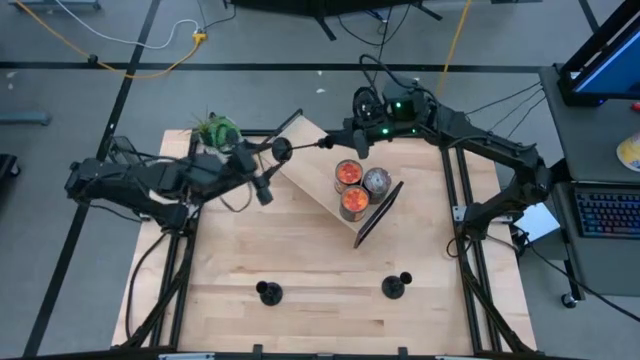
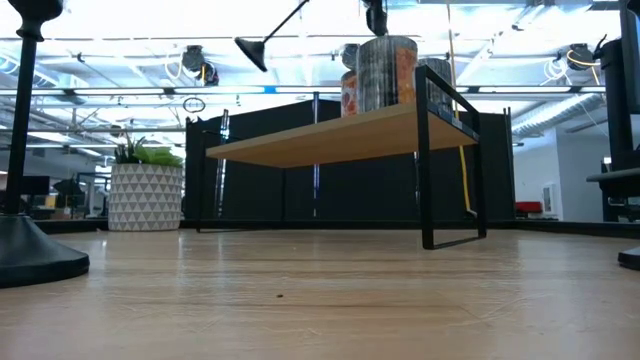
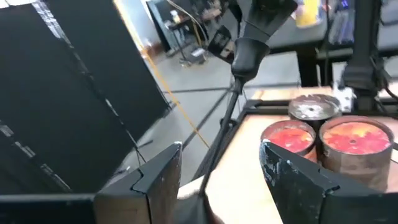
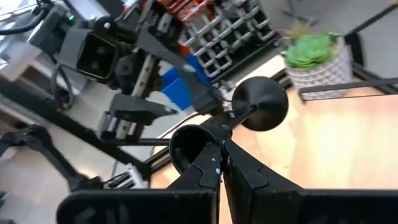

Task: Pick & Place candle stick holders
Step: Put the top black candle holder on the shelf

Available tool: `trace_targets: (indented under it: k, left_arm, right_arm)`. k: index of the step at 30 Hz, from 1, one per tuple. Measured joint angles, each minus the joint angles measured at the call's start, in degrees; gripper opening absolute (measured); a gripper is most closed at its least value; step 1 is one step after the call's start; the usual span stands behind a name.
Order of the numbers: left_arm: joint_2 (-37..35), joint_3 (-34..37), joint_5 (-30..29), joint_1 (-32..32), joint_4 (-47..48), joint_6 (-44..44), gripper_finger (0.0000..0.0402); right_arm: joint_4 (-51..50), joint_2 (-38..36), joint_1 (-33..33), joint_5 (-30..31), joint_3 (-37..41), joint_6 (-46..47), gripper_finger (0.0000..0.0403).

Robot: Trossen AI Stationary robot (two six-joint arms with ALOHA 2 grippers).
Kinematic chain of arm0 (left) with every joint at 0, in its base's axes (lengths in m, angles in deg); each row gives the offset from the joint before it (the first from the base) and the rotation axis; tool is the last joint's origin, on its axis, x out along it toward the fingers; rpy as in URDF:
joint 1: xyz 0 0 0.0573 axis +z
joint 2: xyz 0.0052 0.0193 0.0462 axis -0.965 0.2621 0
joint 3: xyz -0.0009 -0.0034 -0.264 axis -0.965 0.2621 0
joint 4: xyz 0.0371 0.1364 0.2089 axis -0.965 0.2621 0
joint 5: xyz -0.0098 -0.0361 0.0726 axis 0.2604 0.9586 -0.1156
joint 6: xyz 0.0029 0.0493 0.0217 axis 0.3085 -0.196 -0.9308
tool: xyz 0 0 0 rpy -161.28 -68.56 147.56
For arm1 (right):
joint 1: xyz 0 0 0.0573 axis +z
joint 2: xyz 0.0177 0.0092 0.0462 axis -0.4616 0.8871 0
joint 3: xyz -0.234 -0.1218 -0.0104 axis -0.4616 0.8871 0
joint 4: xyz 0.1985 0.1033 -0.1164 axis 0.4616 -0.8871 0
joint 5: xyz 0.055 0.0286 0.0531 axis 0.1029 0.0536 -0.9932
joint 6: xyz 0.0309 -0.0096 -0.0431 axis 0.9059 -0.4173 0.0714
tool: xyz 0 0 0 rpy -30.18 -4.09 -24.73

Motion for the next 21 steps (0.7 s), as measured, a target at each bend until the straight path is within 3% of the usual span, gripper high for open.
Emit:
trace_targets:
  k: [11,21]
  left_arm:
    - [14.43,-15.47,6.38,3.85,13.24,-0.93,0.0225]
    - [20.55,-20.99,10.30,6.94,17.11,-0.94,0.0225]
  right_arm:
    - [0.80,0.00,2.56,-0.41,0.00,0.24,0.0000]
    - [-0.47,0.00,3.98,-0.23,0.00,0.62,0.0000]
